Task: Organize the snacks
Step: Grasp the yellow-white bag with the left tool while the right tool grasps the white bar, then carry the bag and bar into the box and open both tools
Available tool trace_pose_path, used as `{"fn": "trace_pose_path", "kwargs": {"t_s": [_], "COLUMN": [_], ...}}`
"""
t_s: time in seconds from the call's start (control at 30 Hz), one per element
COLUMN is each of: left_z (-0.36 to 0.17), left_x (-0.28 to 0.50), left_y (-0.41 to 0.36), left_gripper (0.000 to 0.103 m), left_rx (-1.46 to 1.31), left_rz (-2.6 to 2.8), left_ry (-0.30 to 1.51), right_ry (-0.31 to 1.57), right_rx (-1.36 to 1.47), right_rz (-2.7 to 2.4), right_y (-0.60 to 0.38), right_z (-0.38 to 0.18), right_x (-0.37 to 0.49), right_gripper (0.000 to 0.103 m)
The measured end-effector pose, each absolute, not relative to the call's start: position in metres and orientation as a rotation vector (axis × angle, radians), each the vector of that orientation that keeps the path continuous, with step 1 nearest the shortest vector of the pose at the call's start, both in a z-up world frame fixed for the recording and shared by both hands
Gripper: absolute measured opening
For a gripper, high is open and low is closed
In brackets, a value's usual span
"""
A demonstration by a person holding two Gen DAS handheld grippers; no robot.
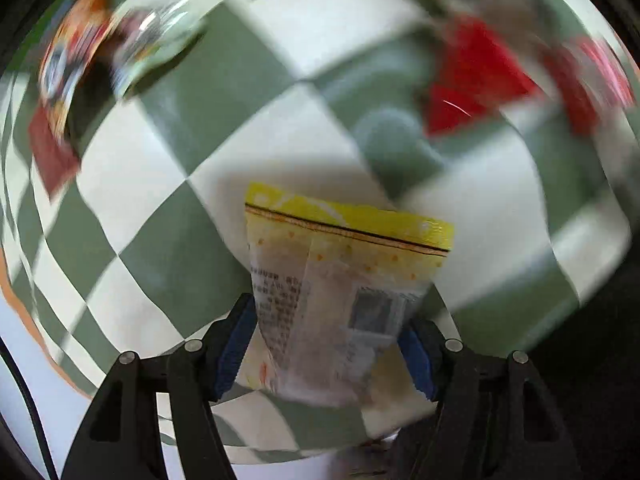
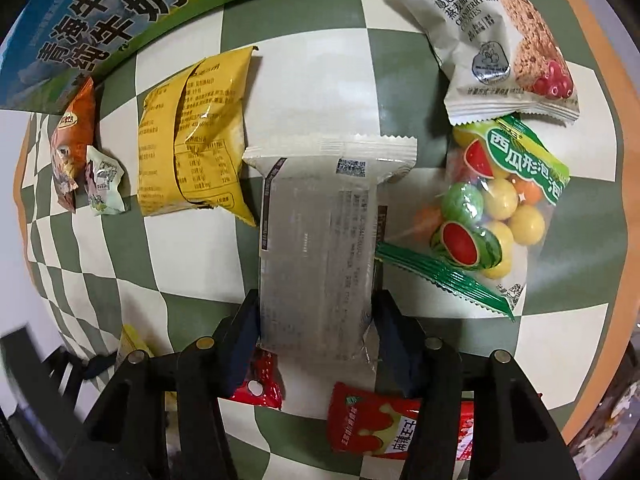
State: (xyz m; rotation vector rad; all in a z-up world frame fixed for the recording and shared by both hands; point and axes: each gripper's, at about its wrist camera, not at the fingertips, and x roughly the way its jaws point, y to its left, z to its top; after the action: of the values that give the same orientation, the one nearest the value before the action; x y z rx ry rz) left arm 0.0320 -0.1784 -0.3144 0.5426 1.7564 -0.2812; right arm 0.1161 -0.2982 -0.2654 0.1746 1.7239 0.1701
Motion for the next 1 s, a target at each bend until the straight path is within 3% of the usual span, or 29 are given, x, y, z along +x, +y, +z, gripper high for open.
{"fn": "trace_pose_path", "kwargs": {"t_s": [0.2, 0.5, 0.73, 1.0], "left_z": [-0.306, -0.324, -0.32, -0.316], "left_x": [0.073, 0.061, 0.045, 0.028], "left_y": [-0.139, -0.129, -0.129, -0.08], "left_gripper": [0.066, 0.066, 0.066, 0.066], "left_rx": [0.13, -0.105, -0.25, -0.46], "left_rz": [-0.087, 0.013, 0.065, 0.108], "left_ry": [1.781, 1.855, 1.846, 1.851], "right_ry": [1.719, 1.732, 1.756, 1.767], "right_rx": [0.168, 0.241, 0.123, 0.168], "right_rz": [0.176, 0.164, 0.217, 0.195], "right_y": [-0.304, -0.295, -0.289, -0.284], "right_z": [-0.261, -0.27, -0.258, -0.26], "right_x": [0.113, 0.096, 0.075, 0.067], "right_gripper": [0.059, 0.059, 0.058, 0.073]}}
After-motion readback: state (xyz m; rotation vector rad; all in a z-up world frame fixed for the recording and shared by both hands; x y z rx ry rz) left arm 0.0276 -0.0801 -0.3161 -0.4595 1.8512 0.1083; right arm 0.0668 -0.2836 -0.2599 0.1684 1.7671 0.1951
